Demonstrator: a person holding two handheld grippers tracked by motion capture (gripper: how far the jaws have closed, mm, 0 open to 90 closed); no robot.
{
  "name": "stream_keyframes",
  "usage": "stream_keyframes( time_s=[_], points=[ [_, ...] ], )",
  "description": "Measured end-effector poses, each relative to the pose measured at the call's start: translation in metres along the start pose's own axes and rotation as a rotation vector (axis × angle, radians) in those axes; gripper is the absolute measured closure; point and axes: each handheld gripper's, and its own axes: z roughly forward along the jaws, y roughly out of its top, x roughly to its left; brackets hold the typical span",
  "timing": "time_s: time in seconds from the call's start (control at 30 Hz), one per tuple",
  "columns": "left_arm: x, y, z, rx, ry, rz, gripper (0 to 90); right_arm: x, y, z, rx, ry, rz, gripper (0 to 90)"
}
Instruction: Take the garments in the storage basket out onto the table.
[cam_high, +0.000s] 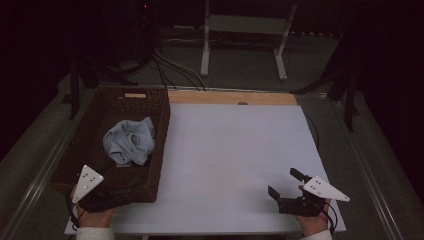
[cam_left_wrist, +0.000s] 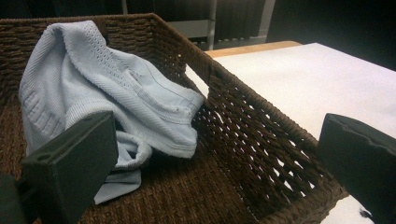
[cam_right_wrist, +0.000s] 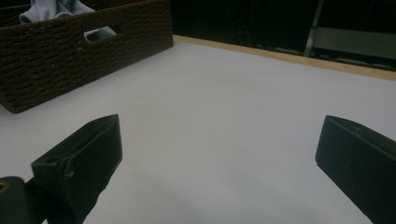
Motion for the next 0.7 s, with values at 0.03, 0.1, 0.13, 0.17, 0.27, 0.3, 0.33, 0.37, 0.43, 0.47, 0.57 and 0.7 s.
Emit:
stream_keyframes(
  time_s=[0.03,0.1,0.13,0.17,0.27,0.3,0.33,0.37,0.43,0.47,0.57,0.7],
  points=[
    [-0.0001,0.0000,0.0000,0.001,-0.001,-0.002,0.2,0.0000,0.0000,0.0000,0.000,0.000,0.000,0.8],
    [-0.0002,-0.0002,-0.0002,0.001,-0.003,-0.005,0.2,0.0002,0.0002,-0.0001,0.004,0.001,0.000,0.8],
    [-0.0003,-0.0002,-0.0002,0.002,-0.004,-0.005,0.2,0.0005,0.0004,0.0001,0.011,-0.004,-0.004,0.8],
    [-0.0003,-0.0003,-0.0001,0.003,-0.005,-0.005,0.2,0.0005,0.0004,0.0001,0.011,-0.004,-0.004,0.8],
    [-0.0003,-0.0008,-0.0003,0.002,-0.008,-0.005,0.2,0.0007,0.0006,0.0004,0.010,-0.003,-0.002,0.0],
    [-0.0003,-0.0008,-0.0003,0.002,-0.008,-0.005,0.2,0.0007,0.0006,0.0004,0.010,-0.003,-0.002,0.0],
    [-0.0004,-0.0010,-0.0005,0.003,-0.008,-0.002,0.2,0.0005,0.0008,0.0003,0.005,-0.004,-0.001,0.0],
    [-0.0004,-0.0010,-0.0005,0.003,-0.008,-0.002,0.2,0.0005,0.0008,0.0003,0.005,-0.004,-0.001,0.0],
    [-0.0005,-0.0011,-0.0003,0.001,-0.007,-0.004,0.2,0.0004,0.0011,0.0004,0.003,-0.004,0.000,0.0],
    [-0.0006,-0.0011,-0.0004,-0.002,-0.008,-0.007,0.2,0.0003,0.0010,0.0009,0.004,-0.003,0.002,0.0],
    [-0.0008,-0.0010,-0.0004,-0.002,-0.007,-0.008,0.2,0.0001,0.0008,0.0018,0.005,-0.006,0.002,0.0],
    [-0.0015,-0.0010,-0.0007,0.001,-0.005,-0.006,0.2,-0.0016,-0.0005,0.0041,0.018,-0.007,0.009,0.0]
  ],
)
